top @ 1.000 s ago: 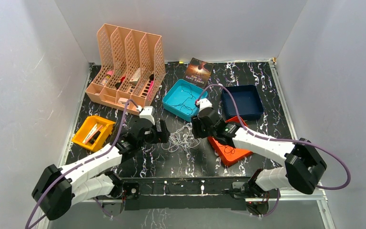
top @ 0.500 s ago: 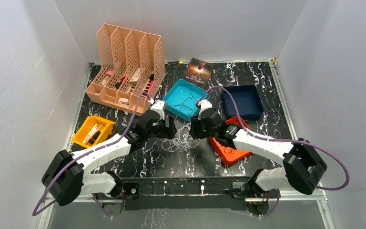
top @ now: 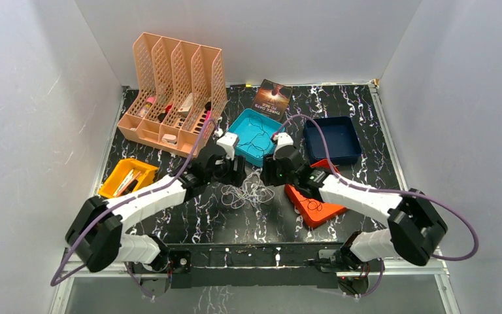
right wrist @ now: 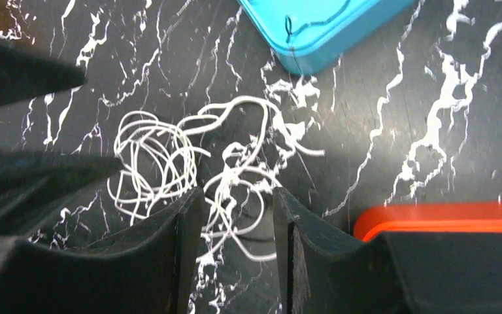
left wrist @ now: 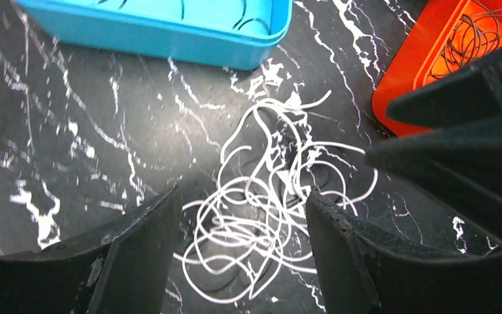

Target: Untangle the cables

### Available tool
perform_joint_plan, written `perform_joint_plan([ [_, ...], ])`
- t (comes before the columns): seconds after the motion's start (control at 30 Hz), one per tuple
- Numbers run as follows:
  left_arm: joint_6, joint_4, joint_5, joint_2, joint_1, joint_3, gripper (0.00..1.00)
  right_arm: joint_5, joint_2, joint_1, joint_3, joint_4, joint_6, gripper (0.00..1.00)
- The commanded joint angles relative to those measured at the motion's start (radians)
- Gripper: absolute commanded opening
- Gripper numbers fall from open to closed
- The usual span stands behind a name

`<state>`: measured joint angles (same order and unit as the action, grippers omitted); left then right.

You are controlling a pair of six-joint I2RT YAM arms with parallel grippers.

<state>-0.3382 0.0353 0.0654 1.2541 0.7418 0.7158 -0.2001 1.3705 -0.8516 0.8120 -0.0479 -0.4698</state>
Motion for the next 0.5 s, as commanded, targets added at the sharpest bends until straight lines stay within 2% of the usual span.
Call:
perform_joint_plan([
  [0.0,0.134,-0.044,-0.085,0.105,-0.003,0.122,0.65,0.031,-0.120,0.004,-0.101,0.032,-0.118,0.51],
  [0.07,0.165,-0.071,-0.118,0.185,-0.010,0.182,0.60,0.052,-0.161,0.004,-0.144,0.045,-0.130,0.50],
  [0.13,0.230,-0.117,-0.163,0.325,-0.018,0.292,0.50,0.044,-0.250,0.003,-0.192,0.026,-0.133,0.50],
  [0.23,0.261,-0.128,-0.215,0.411,-0.025,0.339,0.47,0.035,-0.277,0.006,-0.195,-0.004,-0.107,0.50],
  [0.47,0.285,-0.137,-0.210,0.477,-0.035,0.356,0.43,0.054,-0.270,0.006,-0.199,0.005,-0.109,0.50],
])
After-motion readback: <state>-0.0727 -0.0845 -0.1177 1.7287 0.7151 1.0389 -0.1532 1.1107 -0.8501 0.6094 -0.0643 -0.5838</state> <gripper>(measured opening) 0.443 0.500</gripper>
